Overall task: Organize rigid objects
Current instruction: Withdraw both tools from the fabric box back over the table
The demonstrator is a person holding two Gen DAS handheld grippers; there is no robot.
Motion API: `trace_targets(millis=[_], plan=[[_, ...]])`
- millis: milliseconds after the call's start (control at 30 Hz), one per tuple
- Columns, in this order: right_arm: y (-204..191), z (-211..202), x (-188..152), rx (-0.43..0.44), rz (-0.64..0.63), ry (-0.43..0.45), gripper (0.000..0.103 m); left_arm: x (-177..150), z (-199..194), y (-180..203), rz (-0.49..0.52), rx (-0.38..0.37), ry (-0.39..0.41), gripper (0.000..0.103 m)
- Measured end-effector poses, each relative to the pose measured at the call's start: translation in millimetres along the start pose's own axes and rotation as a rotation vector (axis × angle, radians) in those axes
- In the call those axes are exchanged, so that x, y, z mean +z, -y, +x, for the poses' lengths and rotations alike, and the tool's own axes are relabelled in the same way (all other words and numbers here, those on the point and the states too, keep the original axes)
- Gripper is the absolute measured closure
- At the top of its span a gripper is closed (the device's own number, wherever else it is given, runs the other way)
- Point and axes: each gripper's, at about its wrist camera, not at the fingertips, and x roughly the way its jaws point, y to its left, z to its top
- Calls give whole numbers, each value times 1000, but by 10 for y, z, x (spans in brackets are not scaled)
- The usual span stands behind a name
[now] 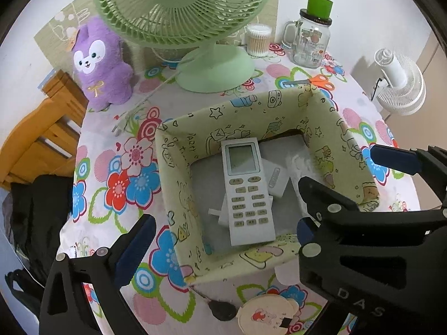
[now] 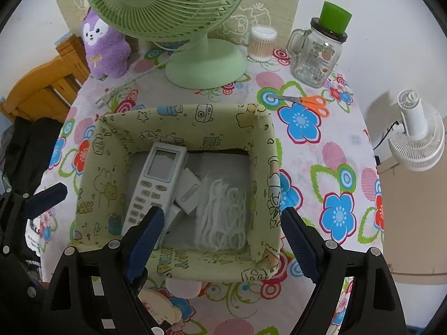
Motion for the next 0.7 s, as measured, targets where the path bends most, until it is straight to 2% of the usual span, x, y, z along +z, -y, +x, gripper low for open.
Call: trace_targets(millis=[300, 700], plan=[[-28, -205, -81, 6, -10, 40, 15, -96, -176, -21, -33, -7, 19, 1], [-27, -413, -258, -17, -12, 49, 15, -244, -329, 26, -51, -6, 20, 5]])
